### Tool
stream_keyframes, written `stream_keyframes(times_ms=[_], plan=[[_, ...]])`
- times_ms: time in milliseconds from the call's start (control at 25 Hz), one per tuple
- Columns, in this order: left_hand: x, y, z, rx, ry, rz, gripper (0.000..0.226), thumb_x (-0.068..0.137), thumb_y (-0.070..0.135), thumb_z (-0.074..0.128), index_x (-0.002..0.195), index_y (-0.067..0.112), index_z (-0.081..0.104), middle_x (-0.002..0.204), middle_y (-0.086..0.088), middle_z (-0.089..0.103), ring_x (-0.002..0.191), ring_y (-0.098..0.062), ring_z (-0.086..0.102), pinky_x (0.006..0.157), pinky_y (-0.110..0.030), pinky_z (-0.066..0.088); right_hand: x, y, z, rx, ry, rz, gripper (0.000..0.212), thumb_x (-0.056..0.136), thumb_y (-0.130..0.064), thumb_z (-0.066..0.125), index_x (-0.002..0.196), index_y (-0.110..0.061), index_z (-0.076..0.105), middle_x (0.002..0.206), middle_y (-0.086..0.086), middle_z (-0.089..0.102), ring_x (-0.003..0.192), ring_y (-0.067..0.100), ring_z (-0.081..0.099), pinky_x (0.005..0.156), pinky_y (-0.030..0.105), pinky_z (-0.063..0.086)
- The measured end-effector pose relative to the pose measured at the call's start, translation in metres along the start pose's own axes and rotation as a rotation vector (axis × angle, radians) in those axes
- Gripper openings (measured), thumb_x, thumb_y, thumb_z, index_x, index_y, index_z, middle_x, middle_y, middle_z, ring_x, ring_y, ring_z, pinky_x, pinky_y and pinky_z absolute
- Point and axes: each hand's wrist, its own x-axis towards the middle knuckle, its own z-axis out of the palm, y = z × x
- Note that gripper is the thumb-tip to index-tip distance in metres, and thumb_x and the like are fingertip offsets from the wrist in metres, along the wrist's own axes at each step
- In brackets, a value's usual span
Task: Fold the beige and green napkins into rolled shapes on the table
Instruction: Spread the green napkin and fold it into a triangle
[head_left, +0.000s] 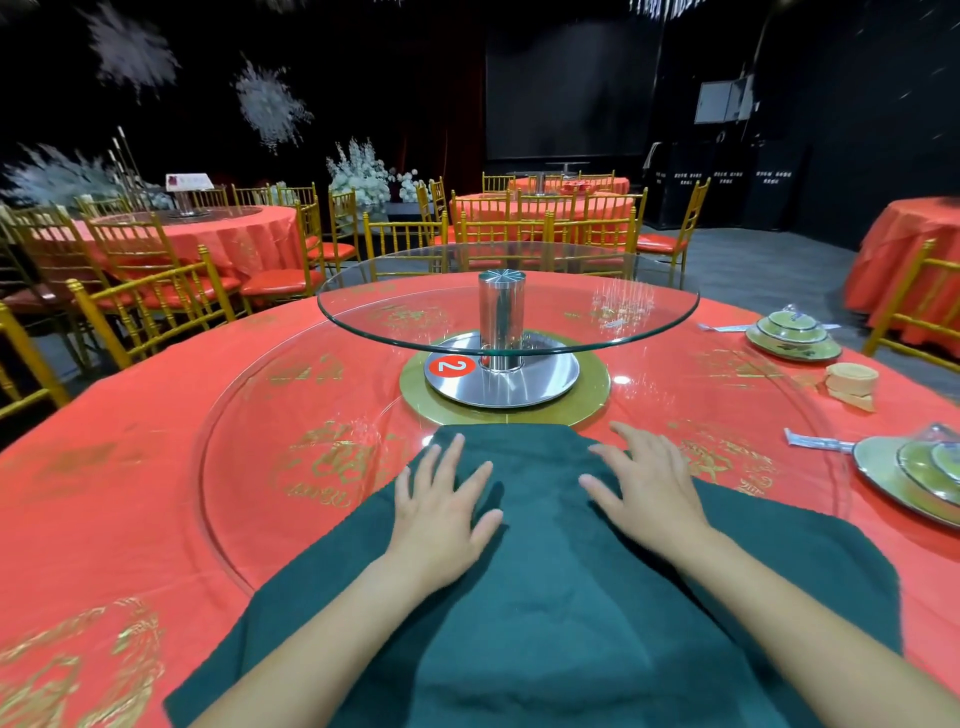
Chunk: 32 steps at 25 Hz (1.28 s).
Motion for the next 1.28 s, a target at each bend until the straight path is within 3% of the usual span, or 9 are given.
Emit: stream_keyframes(times_ms=[120,240,440,640,760,840,920,1080,1280], plan=[[-0.017,0.019,0.006,-0.008,-0.255,0.038,0.064,0.090,0.066,0.022,0.147,0.041,0.008,0.158,0.006,-0.008,0.145,-0.025,-0.011,0.111,-0.057,-0.009,-0.030,-0.007,0.000,0.032,-0.365,-0.030,0.106,0.055,-0.092,-0.006,0.143,-0.042,0.027,0.158,-0.001,0.008,0.145,0.019,0.003,0.117,0.042,0.000],[-0.028,0.022,0.007,-0.030,-0.314,0.019,0.066,0.089,0.067,0.020,0.147,0.041,0.005,0.159,0.008,-0.004,0.145,-0.024,-0.011,0.111,-0.060,-0.007,-0.048,0.002,-0.001,0.073,-0.470,0.014,0.113,0.046,-0.090,-0.018,0.146,-0.045,0.012,0.159,-0.003,0.001,0.146,0.016,-0.004,0.118,0.039,0.001],[-0.038,0.022,0.001,-0.031,-0.323,0.026,0.065,0.089,0.067,0.020,0.147,0.042,0.005,0.158,0.009,-0.004,0.145,-0.023,-0.009,0.112,-0.060,-0.006,-0.066,0.049,-0.014,-0.026,-0.416,0.152,0.067,0.088,-0.068,0.018,0.148,-0.038,0.017,0.159,0.000,0.007,0.146,0.016,0.003,0.117,0.040,0.008],[0.017,0.006,0.000,-0.143,-0.287,-0.138,0.072,0.091,0.061,0.031,0.148,0.020,0.017,0.155,-0.015,0.016,0.143,-0.032,0.011,0.114,-0.053,0.013,-0.077,0.099,-0.031,-0.147,-0.414,0.367,0.069,0.087,-0.068,0.019,0.148,-0.035,0.020,0.158,0.006,0.012,0.145,0.023,0.007,0.116,0.046,0.013],[0.067,-0.008,-0.002,-0.231,-0.151,-0.290,0.065,0.088,0.055,0.044,0.133,0.010,0.034,0.139,-0.018,0.041,0.132,-0.036,0.032,0.108,-0.052,0.026,-0.075,0.065,-0.028,-0.158,-0.349,0.245,0.066,0.090,-0.065,0.024,0.148,-0.035,0.019,0.159,0.005,0.005,0.146,0.020,0.001,0.117,0.042,0.007],[0.092,-0.015,0.000,-0.301,-0.132,-0.392,0.057,0.089,0.052,0.047,0.125,0.009,0.040,0.131,-0.013,0.049,0.129,-0.035,0.037,0.109,-0.051,0.023,-0.079,0.034,-0.020,-0.079,-0.333,0.172,0.072,0.085,-0.072,0.016,0.147,-0.036,0.017,0.159,0.002,0.003,0.146,0.017,-0.002,0.117,0.039,0.004],[0.108,-0.019,0.001,-0.491,-0.072,-0.412,0.055,0.088,0.048,0.053,0.127,0.010,0.042,0.127,-0.010,0.054,0.124,-0.033,0.044,0.109,-0.048,0.026,-0.085,0.015,-0.012,-0.032,-0.311,0.178,0.102,0.060,-0.084,-0.019,0.147,-0.041,0.013,0.159,-0.002,0.002,0.146,0.013,-0.003,0.118,0.036,0.003],[0.111,-0.018,-0.003,-0.857,0.148,-0.088,0.036,0.087,0.016,0.063,0.123,0.016,0.059,0.123,-0.004,0.060,0.115,-0.017,0.053,0.094,-0.024,0.039,-0.087,0.014,-0.006,-0.040,-0.300,0.233,0.129,0.034,-0.074,-0.047,0.146,-0.045,0.007,0.159,-0.007,-0.001,0.145,0.009,-0.007,0.118,0.033,-0.001],[0.084,-0.032,0.004,-0.006,0.480,0.552,0.033,0.084,0.019,0.048,0.110,0.013,0.068,0.086,0.001,0.063,0.070,-0.025,0.062,0.053,-0.029,0.044,-0.088,0.007,-0.007,-0.049,-0.282,0.228,0.116,0.045,-0.079,-0.038,0.146,-0.045,0.008,0.159,-0.007,-0.001,0.145,0.008,-0.007,0.118,0.033,-0.002]])
